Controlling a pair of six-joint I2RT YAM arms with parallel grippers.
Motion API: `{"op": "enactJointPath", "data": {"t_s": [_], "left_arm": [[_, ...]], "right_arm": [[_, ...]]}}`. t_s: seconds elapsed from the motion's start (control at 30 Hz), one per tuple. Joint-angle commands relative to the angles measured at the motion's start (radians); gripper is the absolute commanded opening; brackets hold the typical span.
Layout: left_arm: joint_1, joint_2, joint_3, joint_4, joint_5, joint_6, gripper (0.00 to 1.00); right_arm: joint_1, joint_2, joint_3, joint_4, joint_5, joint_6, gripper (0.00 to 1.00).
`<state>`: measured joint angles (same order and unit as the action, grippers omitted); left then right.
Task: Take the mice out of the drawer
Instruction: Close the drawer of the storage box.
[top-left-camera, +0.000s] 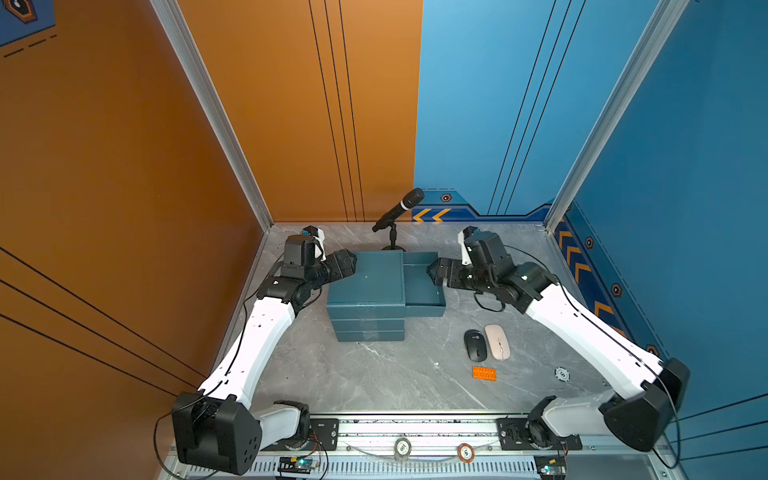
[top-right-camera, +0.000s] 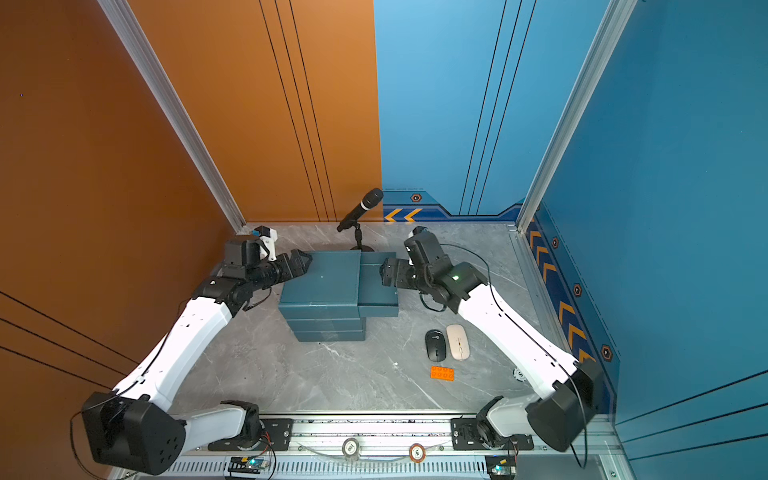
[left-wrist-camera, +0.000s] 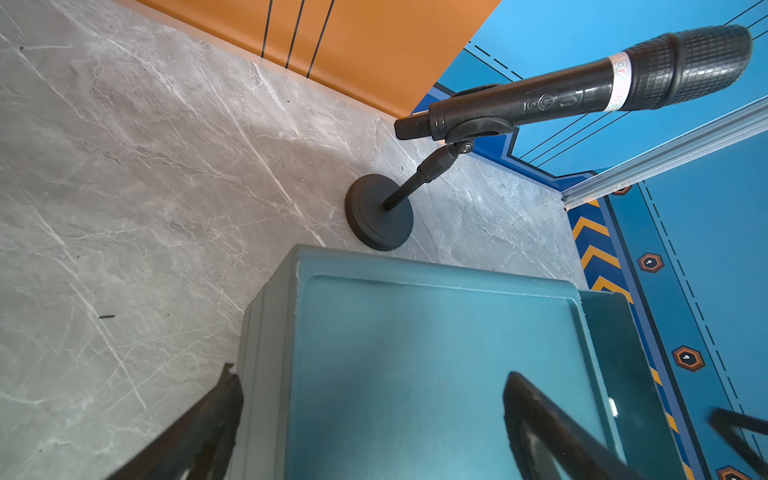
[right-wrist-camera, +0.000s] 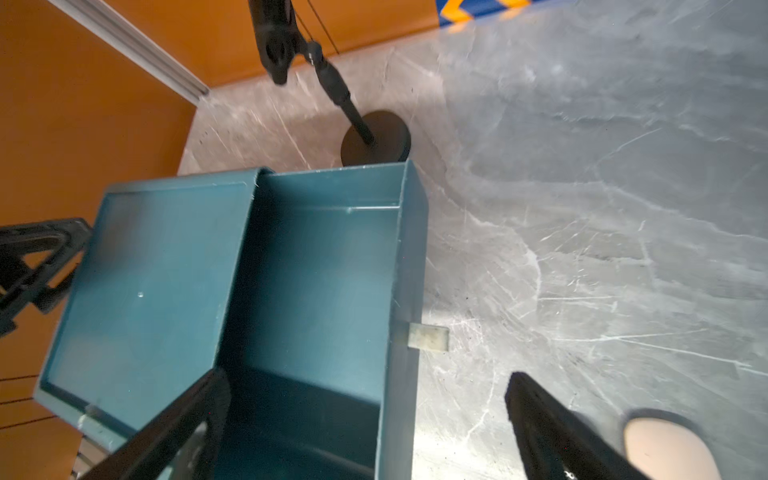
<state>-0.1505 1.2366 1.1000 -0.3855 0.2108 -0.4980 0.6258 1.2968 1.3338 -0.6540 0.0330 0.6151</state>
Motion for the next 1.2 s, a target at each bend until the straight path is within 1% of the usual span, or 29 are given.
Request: {"op": "enactJointPath", "data": {"t_s": [0.0,0.1,0.2,0.3,0.37,0.47,0.53,0.6,0.67,0.77,0.8,0.9,0.97,1.03,1.1,1.17], "left_arm": [[0.009,-0.015,0.015,0.005,0.005,0.016,0.98],[0.015,-0.020,0.015,0.005,0.003,0.026,0.98],[0.018,-0.021,0.013,0.011,0.000,0.038,0.98],[0.021,-0.017,0.007,0.017,-0.005,0.051,0.98],[0.022,-0.012,0.008,0.019,0.000,0.054,0.98],[0.021,-0.012,0.008,0.021,0.002,0.063,0.98],[0.024,-0.020,0.005,0.030,0.000,0.067,0.98],[0.028,-0.029,-0.004,0.040,0.001,0.068,0.98],[0.032,-0.038,-0.006,0.047,0.010,0.068,0.98],[0.032,-0.055,-0.011,0.058,0.015,0.073,0.98],[0.031,-0.060,-0.015,0.065,0.015,0.072,0.98],[0.032,-0.065,-0.022,0.075,0.020,0.072,0.98],[0.032,-0.062,-0.022,0.079,0.033,0.066,0.98],[0.031,-0.060,-0.022,0.081,0.047,0.060,0.98],[0.029,-0.058,-0.024,0.085,0.055,0.057,0.98],[0.022,-0.057,-0.026,0.089,0.054,0.059,0.98]], "right_arm": [[0.007,-0.111,-0.089,0.006,0.100,0.051,1.00],[0.029,-0.220,-0.188,0.026,0.125,0.130,1.00],[0.085,-0.302,-0.312,0.121,0.151,0.238,1.00],[0.203,-0.337,-0.395,0.205,0.225,0.332,1.00],[0.287,-0.335,-0.396,0.208,0.317,0.356,1.00],[0.396,-0.320,-0.356,0.160,0.472,0.351,1.00],[0.431,-0.321,-0.371,0.221,0.486,0.332,1.00],[0.434,-0.320,-0.381,0.255,0.472,0.321,1.00],[0.426,-0.321,-0.381,0.228,0.484,0.346,1.00],[0.380,-0.327,-0.397,0.284,0.432,0.271,1.00],[0.366,-0.325,-0.395,0.287,0.436,0.252,1.00],[0.299,-0.310,-0.374,0.230,0.501,0.231,1.00],[0.223,-0.299,-0.348,0.158,0.526,0.239,1.00],[0.133,-0.289,-0.334,0.099,0.490,0.239,1.00],[0.045,-0.274,-0.335,0.082,0.427,0.210,1.00],[-0.018,-0.250,-0.342,0.072,0.352,0.191,1.00]]}}
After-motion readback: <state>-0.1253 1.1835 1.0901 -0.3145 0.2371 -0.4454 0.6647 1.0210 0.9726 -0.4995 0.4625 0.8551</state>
